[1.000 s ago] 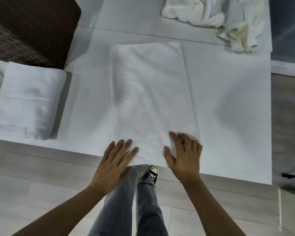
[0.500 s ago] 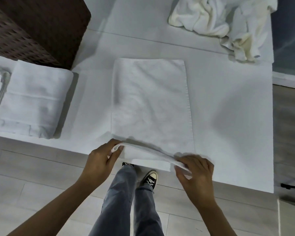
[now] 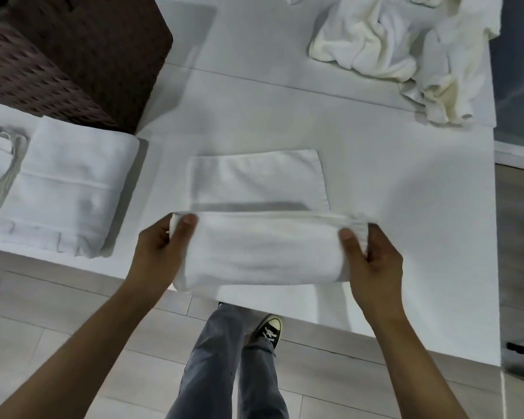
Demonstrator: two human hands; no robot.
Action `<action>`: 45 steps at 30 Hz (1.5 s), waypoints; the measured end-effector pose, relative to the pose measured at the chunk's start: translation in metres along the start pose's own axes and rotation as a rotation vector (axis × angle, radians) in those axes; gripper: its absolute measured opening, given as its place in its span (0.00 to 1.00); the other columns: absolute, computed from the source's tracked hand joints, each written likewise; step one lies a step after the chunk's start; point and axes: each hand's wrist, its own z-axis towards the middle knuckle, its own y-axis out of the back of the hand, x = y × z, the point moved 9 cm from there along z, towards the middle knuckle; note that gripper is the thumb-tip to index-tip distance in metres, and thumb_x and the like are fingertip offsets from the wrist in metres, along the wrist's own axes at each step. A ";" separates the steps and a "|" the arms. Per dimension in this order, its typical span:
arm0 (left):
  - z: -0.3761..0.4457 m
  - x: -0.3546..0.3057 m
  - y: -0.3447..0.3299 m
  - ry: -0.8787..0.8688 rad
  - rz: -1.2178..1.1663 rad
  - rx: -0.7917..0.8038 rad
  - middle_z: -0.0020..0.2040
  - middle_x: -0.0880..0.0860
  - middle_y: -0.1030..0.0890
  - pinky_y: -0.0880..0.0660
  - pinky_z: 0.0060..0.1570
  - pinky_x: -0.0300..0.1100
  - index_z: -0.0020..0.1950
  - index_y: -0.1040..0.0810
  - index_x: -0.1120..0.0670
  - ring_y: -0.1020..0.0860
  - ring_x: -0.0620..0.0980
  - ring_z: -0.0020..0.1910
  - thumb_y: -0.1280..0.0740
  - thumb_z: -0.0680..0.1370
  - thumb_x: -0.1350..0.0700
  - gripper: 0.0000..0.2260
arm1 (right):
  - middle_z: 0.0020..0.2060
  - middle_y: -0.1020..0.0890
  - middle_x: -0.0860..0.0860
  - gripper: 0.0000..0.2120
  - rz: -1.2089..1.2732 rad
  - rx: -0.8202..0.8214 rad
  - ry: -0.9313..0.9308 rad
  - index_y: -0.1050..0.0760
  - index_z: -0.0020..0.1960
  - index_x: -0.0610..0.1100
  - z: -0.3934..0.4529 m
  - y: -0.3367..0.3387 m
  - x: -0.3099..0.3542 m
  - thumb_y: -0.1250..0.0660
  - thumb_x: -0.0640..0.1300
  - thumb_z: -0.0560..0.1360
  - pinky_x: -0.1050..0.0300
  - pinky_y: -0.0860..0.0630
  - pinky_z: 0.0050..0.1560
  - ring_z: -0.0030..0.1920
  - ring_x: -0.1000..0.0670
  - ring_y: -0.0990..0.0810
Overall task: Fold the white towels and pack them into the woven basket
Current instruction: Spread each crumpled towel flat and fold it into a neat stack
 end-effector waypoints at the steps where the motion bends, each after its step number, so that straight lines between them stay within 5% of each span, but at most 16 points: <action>1: 0.007 -0.004 0.003 0.003 -0.039 -0.022 0.32 0.47 0.21 0.30 0.30 0.30 0.42 0.20 0.55 0.25 0.39 0.30 0.35 0.83 0.51 0.13 | 0.43 0.16 0.58 0.03 0.002 -0.014 0.011 0.20 0.52 0.49 0.010 -0.006 0.006 0.32 0.45 0.81 0.72 0.28 0.43 0.43 0.63 0.21; 5: 0.041 -0.009 0.009 0.020 -0.169 -0.037 0.38 0.52 0.16 0.23 0.37 0.40 0.47 0.17 0.53 0.20 0.45 0.37 0.32 0.81 0.48 0.10 | 0.39 0.18 0.55 0.04 -0.037 -0.031 0.055 0.21 0.47 0.48 0.061 -0.033 0.020 0.32 0.47 0.81 0.70 0.30 0.41 0.38 0.62 0.24; 8: 0.065 -0.014 0.008 -0.002 -0.163 0.000 0.38 0.62 0.24 0.30 0.40 0.49 0.47 0.21 0.57 0.27 0.52 0.37 0.31 0.79 0.45 0.15 | 0.35 0.22 0.50 0.09 -0.053 -0.036 0.088 0.23 0.44 0.44 0.095 -0.049 0.021 0.32 0.48 0.81 0.67 0.32 0.38 0.34 0.58 0.29; 13: 0.100 -0.024 0.001 -0.039 0.027 -0.066 0.31 0.52 0.31 0.38 0.27 0.37 0.43 0.23 0.53 0.34 0.47 0.29 0.34 0.81 0.48 0.11 | 0.33 0.26 0.55 0.11 -0.139 -0.056 0.110 0.27 0.44 0.46 0.131 -0.070 0.007 0.35 0.50 0.82 0.64 0.33 0.38 0.35 0.57 0.29; 16: 0.124 -0.012 -0.006 -0.018 0.064 -0.090 0.29 0.45 0.32 0.36 0.31 0.40 0.39 0.26 0.48 0.35 0.46 0.28 0.34 0.80 0.44 0.12 | 0.39 0.23 0.56 0.08 -0.225 -0.065 0.092 0.28 0.47 0.49 0.140 -0.080 -0.005 0.38 0.50 0.83 0.60 0.33 0.42 0.40 0.53 0.26; 21: 0.142 0.010 -0.015 0.054 0.073 -0.048 0.43 0.48 0.19 0.26 0.40 0.43 0.56 0.25 0.45 0.23 0.47 0.39 0.30 0.77 0.44 0.12 | 0.46 0.18 0.45 0.11 -0.358 -0.098 0.053 0.26 0.53 0.42 0.152 -0.089 -0.013 0.39 0.50 0.84 0.56 0.35 0.42 0.44 0.43 0.22; 26: 0.130 0.010 -0.017 -0.026 0.178 -0.071 0.48 0.47 0.21 0.29 0.37 0.26 0.69 0.30 0.45 0.22 0.39 0.39 0.30 0.77 0.58 0.22 | 0.46 0.18 0.44 0.11 -0.419 -0.126 0.035 0.26 0.53 0.41 0.156 -0.089 -0.021 0.38 0.48 0.83 0.56 0.35 0.42 0.47 0.39 0.20; 28: 0.124 0.002 -0.011 -0.137 0.263 -0.135 0.55 0.49 0.21 0.25 0.47 0.34 0.71 0.32 0.48 0.22 0.45 0.44 0.31 0.78 0.60 0.23 | 0.50 0.20 0.46 0.10 -0.366 -0.140 0.047 0.27 0.56 0.41 0.154 -0.092 -0.015 0.35 0.47 0.82 0.56 0.32 0.45 0.49 0.42 0.21; 31: 0.104 -0.020 -0.018 -0.399 0.582 -0.252 0.66 0.56 0.26 0.29 0.63 0.49 0.72 0.31 0.53 0.26 0.56 0.61 0.31 0.79 0.58 0.21 | 0.60 0.24 0.45 0.18 -0.493 -0.229 0.209 0.29 0.65 0.43 0.134 -0.091 0.004 0.32 0.47 0.79 0.52 0.29 0.57 0.58 0.45 0.25; 33: 0.087 -0.025 -0.041 -0.545 0.741 -0.191 0.72 0.58 0.29 0.32 0.68 0.53 0.72 0.29 0.54 0.29 0.59 0.69 0.34 0.81 0.57 0.19 | 0.65 0.25 0.44 0.21 -0.674 -0.303 0.387 0.28 0.70 0.44 0.109 -0.096 0.022 0.33 0.48 0.78 0.46 0.32 0.63 0.64 0.42 0.26; 35: 0.075 -0.009 -0.058 -0.628 0.836 -0.072 0.77 0.58 0.33 0.33 0.71 0.56 0.73 0.28 0.52 0.34 0.61 0.75 0.37 0.83 0.56 0.18 | 0.67 0.24 0.43 0.22 -0.719 -0.210 0.509 0.27 0.71 0.44 0.080 -0.120 0.031 0.34 0.47 0.78 0.43 0.33 0.65 0.65 0.39 0.26; 38: 0.069 0.022 -0.060 -0.608 0.858 0.011 0.81 0.56 0.40 0.38 0.74 0.60 0.78 0.34 0.49 0.45 0.59 0.81 0.43 0.85 0.51 0.21 | 0.63 0.21 0.47 0.18 -0.787 0.010 0.621 0.23 0.68 0.47 0.033 -0.160 0.019 0.33 0.48 0.79 0.44 0.34 0.62 0.62 0.42 0.24; 41: 0.065 0.029 -0.062 -0.560 0.866 0.038 0.82 0.54 0.45 0.44 0.78 0.58 0.81 0.40 0.47 0.50 0.56 0.82 0.47 0.85 0.48 0.23 | 0.64 0.20 0.49 0.15 -0.834 0.046 0.688 0.21 0.67 0.49 0.021 -0.162 0.000 0.34 0.47 0.81 0.45 0.34 0.64 0.63 0.46 0.23; 45: 0.052 0.033 -0.057 -0.520 0.906 0.017 0.82 0.54 0.44 0.45 0.77 0.58 0.82 0.42 0.47 0.47 0.58 0.81 0.46 0.85 0.45 0.25 | 0.67 0.21 0.50 0.16 -0.869 0.086 0.756 0.22 0.68 0.51 0.038 -0.160 -0.001 0.35 0.44 0.81 0.39 0.34 0.70 0.67 0.48 0.23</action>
